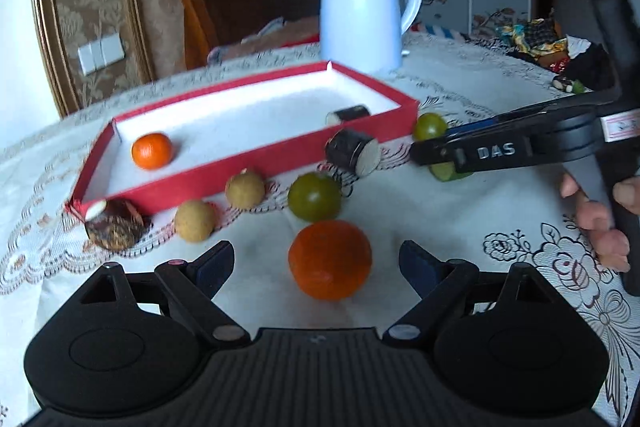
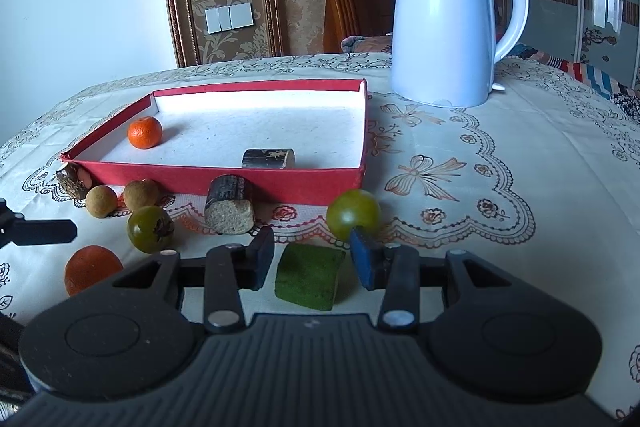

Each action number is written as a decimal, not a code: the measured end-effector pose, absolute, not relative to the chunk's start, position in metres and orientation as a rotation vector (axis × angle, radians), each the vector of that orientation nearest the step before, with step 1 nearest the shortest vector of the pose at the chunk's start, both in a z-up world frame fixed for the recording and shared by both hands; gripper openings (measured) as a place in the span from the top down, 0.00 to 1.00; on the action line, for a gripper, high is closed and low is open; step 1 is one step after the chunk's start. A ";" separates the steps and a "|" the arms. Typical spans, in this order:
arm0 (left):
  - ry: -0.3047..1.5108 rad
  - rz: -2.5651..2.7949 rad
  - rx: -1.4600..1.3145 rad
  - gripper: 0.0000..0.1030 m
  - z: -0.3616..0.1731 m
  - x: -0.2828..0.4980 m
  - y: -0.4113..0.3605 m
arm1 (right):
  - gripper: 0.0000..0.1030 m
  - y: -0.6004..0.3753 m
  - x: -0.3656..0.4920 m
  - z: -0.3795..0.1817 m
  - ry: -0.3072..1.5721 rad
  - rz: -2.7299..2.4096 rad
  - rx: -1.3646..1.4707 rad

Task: Organize fruits
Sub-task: 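Grasp the green cucumber piece with the right gripper while the left grasps another mandarin, then carry the cucumber and mandarin into the tray and open both grippers, then withdraw both open grippers from the tray, then move both open grippers over the tray rim toward the loose dark pieces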

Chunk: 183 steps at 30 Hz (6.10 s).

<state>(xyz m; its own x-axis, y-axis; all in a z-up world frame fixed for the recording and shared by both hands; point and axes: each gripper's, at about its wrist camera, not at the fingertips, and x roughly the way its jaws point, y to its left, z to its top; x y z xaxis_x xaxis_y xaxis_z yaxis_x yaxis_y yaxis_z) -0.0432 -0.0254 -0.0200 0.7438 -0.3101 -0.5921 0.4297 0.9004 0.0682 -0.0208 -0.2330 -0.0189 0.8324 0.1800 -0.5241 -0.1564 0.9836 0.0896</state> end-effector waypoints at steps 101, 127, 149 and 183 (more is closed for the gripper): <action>0.590 -0.023 0.036 0.60 0.008 0.141 -0.010 | 0.73 -0.188 0.156 -0.001 0.590 0.124 -0.050; 0.566 -0.019 0.019 0.38 0.005 0.145 -0.006 | 0.27 -0.190 0.155 0.003 0.535 0.078 -0.042; 0.510 -0.016 0.048 0.28 0.007 0.121 -0.002 | 0.12 -0.200 0.137 0.003 0.534 0.085 0.005; 0.482 -0.052 0.031 0.19 0.004 0.058 0.006 | 0.00 -0.211 0.070 -0.001 0.514 0.144 0.086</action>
<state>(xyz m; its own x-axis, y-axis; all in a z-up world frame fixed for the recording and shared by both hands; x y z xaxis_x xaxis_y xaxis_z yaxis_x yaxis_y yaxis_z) 0.0580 0.0057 0.0042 0.8848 -0.0425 -0.4641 0.0572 0.9982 0.0176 0.0700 -0.2109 -0.0010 0.8607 0.1590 -0.4837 -0.1159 0.9862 0.1179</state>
